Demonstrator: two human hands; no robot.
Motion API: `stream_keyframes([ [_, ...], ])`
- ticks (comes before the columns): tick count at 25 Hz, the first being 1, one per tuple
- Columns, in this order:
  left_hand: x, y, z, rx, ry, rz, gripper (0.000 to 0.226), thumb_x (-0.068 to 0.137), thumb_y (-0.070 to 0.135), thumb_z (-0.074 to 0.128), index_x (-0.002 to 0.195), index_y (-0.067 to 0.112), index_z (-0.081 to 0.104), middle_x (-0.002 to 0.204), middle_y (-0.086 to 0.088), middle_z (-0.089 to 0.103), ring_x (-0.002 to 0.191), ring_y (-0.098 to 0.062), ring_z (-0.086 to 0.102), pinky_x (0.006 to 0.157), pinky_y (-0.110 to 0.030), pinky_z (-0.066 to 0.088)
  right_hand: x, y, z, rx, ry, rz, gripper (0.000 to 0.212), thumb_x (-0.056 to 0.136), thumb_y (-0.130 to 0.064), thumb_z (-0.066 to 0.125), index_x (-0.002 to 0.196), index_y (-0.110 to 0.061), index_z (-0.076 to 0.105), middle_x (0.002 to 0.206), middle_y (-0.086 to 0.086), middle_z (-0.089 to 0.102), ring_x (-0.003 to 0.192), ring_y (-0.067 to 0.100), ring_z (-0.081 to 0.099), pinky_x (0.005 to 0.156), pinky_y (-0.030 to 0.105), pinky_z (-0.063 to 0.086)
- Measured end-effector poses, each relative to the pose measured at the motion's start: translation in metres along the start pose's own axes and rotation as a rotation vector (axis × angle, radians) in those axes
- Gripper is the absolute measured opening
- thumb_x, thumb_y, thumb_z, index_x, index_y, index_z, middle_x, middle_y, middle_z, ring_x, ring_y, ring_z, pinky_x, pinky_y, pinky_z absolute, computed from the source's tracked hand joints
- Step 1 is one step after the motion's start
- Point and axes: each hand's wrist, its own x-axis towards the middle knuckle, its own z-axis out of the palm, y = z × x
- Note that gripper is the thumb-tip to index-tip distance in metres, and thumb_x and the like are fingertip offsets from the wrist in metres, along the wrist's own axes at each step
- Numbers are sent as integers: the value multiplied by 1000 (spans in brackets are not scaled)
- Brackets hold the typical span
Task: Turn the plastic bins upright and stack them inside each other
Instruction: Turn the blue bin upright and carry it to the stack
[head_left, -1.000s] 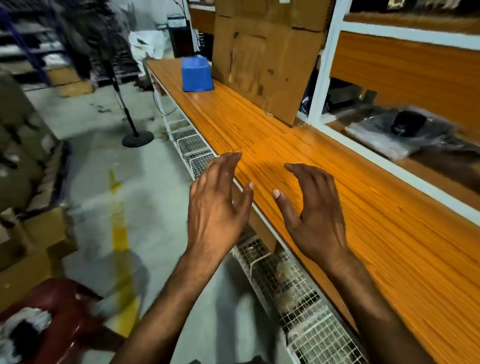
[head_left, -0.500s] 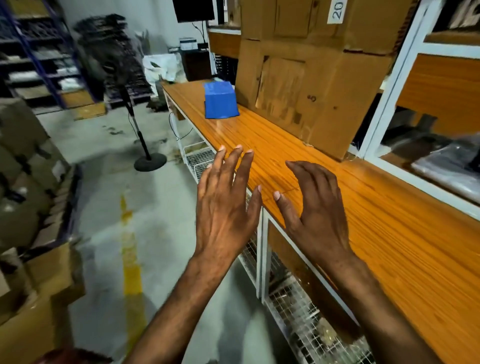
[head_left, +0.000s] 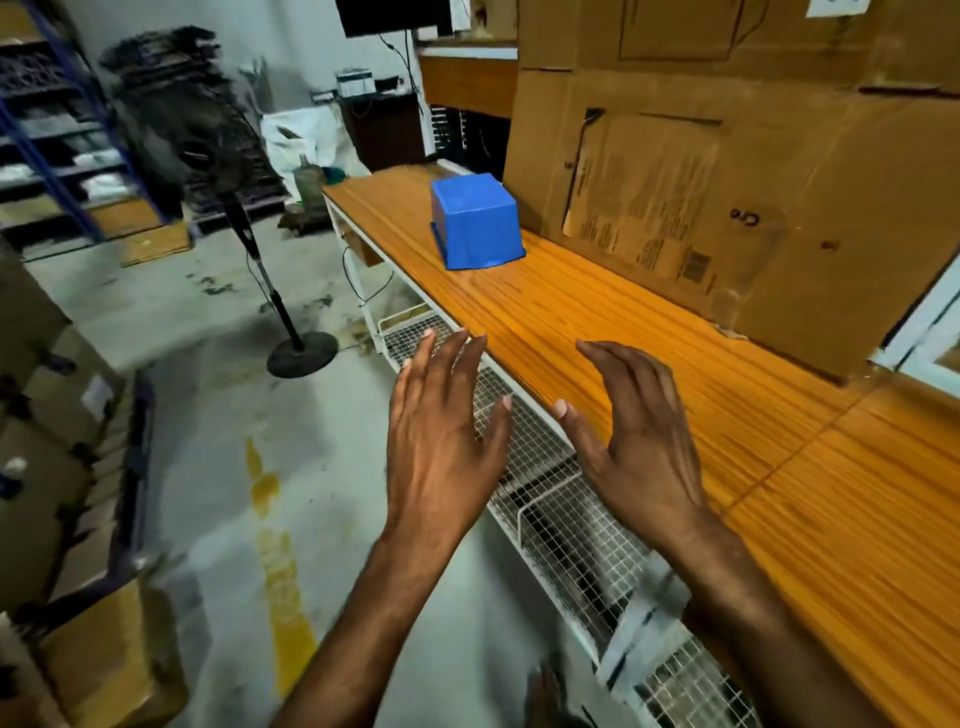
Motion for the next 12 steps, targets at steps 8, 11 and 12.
stream_keyframes([
  [8, 187, -123, 103, -171, 3, -97, 61, 97, 40, 58, 153, 26, 39, 160, 2, 40, 154, -19, 26, 124, -45, 25, 186, 60, 145, 58, 37, 22, 59, 102, -48, 55, 153, -20, 44, 150, 4, 50, 140, 21, 42, 110, 45, 42],
  [11, 258, -148, 122, -51, 67, -7, 63, 98, 38, 54, 156, 23, 34, 164, 2, 34, 157, -19, 17, 126, -39, 17, 263, 73, 179, -16, 78, -26, 61, 103, -47, 55, 155, -20, 41, 154, 5, 46, 143, 25, 41, 113, 47, 39],
  [12, 280, -158, 129, -42, 74, -1, 63, 98, 38, 54, 156, 23, 33, 164, 1, 34, 157, -19, 16, 127, -40, 17, 287, 75, 190, -47, 76, -36, 62, 103, -47, 55, 156, -21, 40, 155, 5, 45, 144, 25, 40, 114, 47, 38],
])
